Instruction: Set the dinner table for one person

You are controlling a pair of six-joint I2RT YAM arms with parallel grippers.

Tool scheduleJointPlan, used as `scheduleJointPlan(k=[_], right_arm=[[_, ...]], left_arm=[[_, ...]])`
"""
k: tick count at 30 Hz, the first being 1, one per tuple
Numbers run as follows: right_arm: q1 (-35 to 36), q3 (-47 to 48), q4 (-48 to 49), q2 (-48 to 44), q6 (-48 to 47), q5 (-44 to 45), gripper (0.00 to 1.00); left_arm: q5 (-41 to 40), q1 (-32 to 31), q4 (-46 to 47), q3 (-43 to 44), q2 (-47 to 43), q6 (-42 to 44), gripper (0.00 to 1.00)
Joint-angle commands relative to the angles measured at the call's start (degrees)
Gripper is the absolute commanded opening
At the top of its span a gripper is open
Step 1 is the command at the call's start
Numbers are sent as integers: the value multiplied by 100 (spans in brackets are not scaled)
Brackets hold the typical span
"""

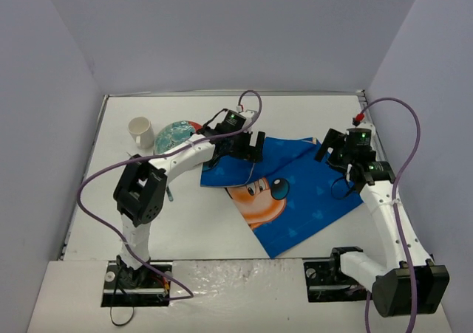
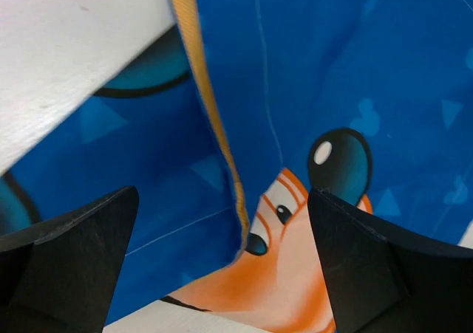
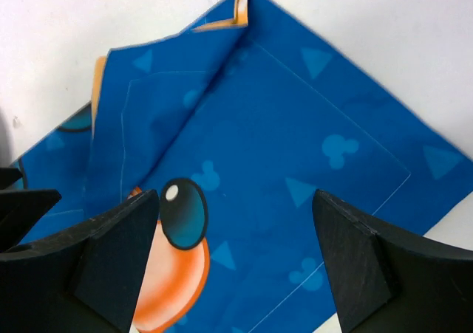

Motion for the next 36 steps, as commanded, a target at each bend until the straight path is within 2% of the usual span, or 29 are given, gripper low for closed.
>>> scheduleJointPlan(k=[1, 6, 10, 23, 31, 34, 36], right_arm=[[27, -837, 105, -381, 399, -368, 81], [27, -1262, 109, -796, 584, -479, 81], [27, -1443, 108, -885, 631, -471, 81], [36, -1591, 129, -752, 819, -567, 81], [249, -1821, 437, -457, 1100, -509, 81], [462, -1899, 676, -316, 1275, -420, 81], [554, -1947, 846, -188, 1371, -409, 81]], left_arm=[[779, -119, 647, 370, -210, -11, 97], [732, -115, 79, 551, 244, -277, 97], [1039, -124, 191, 630, 543, -629, 96], [1052, -134, -123, 1193, 1076, -663, 76], [1228, -177, -87, 1167, 1085, -756, 45], [1267, -182, -79, 1173, 1085, -751, 31], [1224, -179, -113, 1210, 1085, -701, 18]])
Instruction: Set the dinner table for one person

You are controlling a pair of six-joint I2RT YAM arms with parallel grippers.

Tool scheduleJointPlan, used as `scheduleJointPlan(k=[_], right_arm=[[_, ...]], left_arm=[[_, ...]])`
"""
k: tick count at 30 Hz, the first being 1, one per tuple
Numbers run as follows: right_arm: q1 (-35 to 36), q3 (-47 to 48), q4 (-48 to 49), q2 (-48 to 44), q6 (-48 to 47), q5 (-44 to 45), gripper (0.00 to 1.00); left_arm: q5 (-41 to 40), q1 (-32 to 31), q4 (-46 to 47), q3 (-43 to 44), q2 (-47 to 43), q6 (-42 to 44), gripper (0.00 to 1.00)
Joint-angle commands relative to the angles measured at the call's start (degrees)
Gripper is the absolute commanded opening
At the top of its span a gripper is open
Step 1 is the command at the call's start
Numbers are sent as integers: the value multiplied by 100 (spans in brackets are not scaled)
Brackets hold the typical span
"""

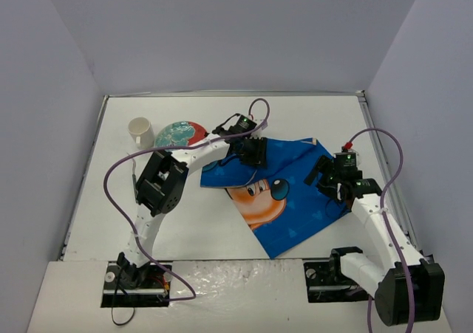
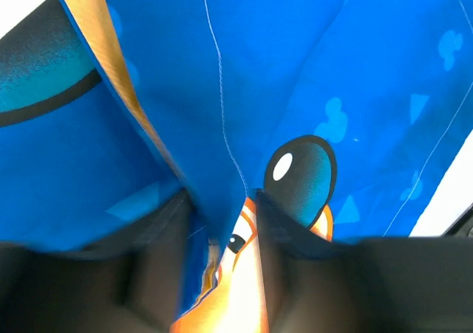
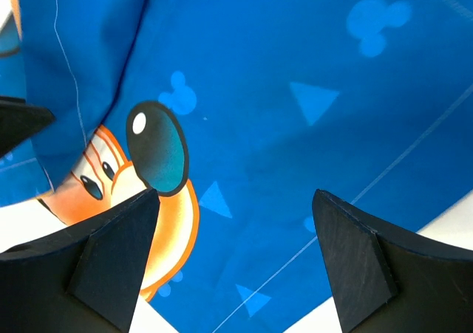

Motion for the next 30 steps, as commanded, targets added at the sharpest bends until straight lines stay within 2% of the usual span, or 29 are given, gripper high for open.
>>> scheduleJointPlan(k=[1, 4, 8, 12, 15, 18, 22, 23, 25, 30], right_arm=[[235, -105, 646, 297, 363, 90, 81], [253, -228, 948, 497, 454, 75, 81], [253, -402, 1249, 770, 583, 31, 81], [253, -546, 1394, 1006, 728, 61, 81], [253, -610, 1414, 1104, 785, 73, 81], [253, -601, 1408, 1115, 798, 36, 81], [253, -510, 1342, 1047, 798, 14, 81], [253, -475, 1322, 1021, 798, 18, 81], [253, -375, 1254, 981, 798, 51, 81], [263, -172, 1089, 974, 779, 118, 81]], left_arm=[[76, -46, 38, 355, -223, 54, 12], [-41, -38, -265, 598, -180, 365, 0], [-254, 10, -609, 1046, -122, 821, 0], [-712, 152, -1131, 1920, 47, 1612, 0], [-1616, 257, -1512, 2966, 269, 2468, 0], [-2218, 333, -1358, 3543, 618, 3035, 0], [-3098, 380, -654, 4055, 1115, 3723, 0], [-3311, 389, -517, 4125, 1225, 3812, 3], [-3674, 421, -140, 4253, 1432, 3888, 20], [-4359, 464, 725, 4368, 1676, 3807, 31]])
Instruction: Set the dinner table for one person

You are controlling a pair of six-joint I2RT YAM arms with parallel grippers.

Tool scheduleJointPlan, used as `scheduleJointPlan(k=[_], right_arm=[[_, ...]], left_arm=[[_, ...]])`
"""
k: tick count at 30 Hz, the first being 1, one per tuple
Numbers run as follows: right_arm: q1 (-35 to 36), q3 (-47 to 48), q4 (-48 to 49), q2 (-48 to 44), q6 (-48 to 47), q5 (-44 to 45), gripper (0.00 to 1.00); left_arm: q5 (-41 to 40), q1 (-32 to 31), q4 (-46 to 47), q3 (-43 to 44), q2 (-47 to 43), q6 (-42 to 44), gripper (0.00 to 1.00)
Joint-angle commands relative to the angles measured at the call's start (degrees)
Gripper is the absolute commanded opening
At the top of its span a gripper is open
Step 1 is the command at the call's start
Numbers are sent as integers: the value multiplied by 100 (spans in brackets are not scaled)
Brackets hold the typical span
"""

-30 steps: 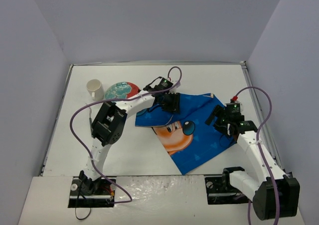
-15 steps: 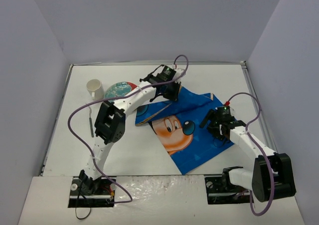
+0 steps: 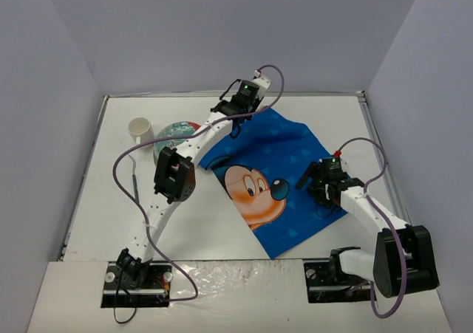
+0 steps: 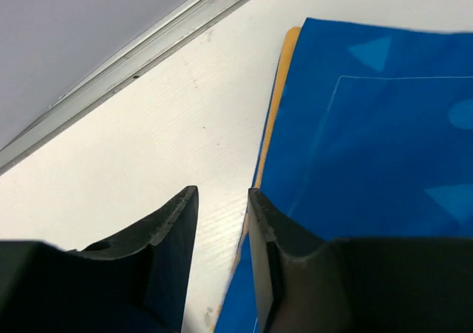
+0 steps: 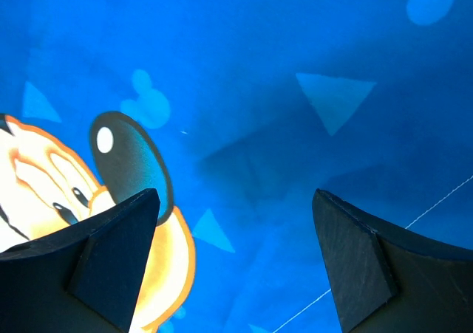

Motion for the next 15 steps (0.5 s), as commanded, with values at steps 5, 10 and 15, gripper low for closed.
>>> scheduleJointPlan(k=[5, 10, 15], right_arm=[[131, 613, -109, 60, -23, 100, 81], [205, 806, -110, 497, -6, 212, 81], [11, 955, -107, 1230, 274, 364, 81]], left_arm=[[-1308, 65, 1470, 680, -84, 67, 73], [-1219, 97, 532, 811, -594, -251, 82], [-623, 121, 103, -596, -1721, -576, 85]])
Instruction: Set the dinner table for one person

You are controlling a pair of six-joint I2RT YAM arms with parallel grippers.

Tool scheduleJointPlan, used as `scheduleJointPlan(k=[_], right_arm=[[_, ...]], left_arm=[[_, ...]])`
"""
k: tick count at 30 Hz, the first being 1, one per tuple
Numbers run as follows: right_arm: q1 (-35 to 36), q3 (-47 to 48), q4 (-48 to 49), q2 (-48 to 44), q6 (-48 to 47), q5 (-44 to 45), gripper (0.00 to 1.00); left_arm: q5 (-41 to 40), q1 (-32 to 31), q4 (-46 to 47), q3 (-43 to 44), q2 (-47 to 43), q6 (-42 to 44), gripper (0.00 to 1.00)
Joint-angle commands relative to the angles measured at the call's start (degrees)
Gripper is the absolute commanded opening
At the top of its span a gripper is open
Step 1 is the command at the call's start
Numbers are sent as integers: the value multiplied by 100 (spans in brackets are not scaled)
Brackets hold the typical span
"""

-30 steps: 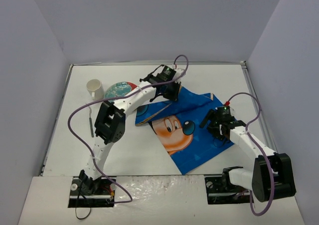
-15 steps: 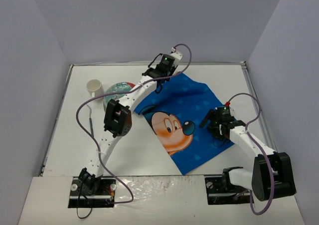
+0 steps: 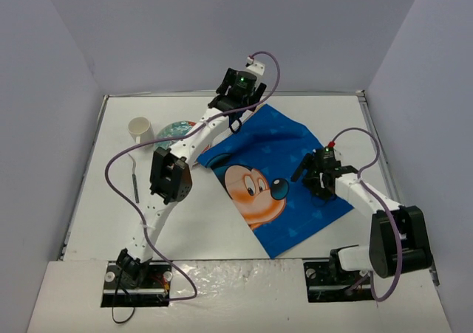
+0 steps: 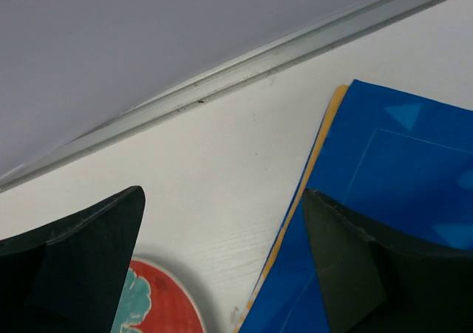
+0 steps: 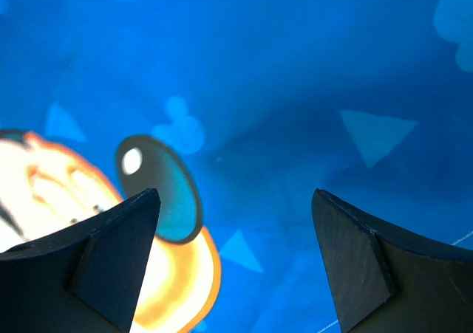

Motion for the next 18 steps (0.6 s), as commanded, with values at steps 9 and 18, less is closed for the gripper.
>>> scheduleJointPlan(k=[9, 18], right_arm=[[-1447, -29, -144, 1105, 904, 272, 82], [-2263, 181, -773, 891, 899, 963, 84]], left_arm=[[809, 326, -353, -2869, -2960, -880, 86], [1781, 412, -495, -3204, -3036, -1329, 86]])
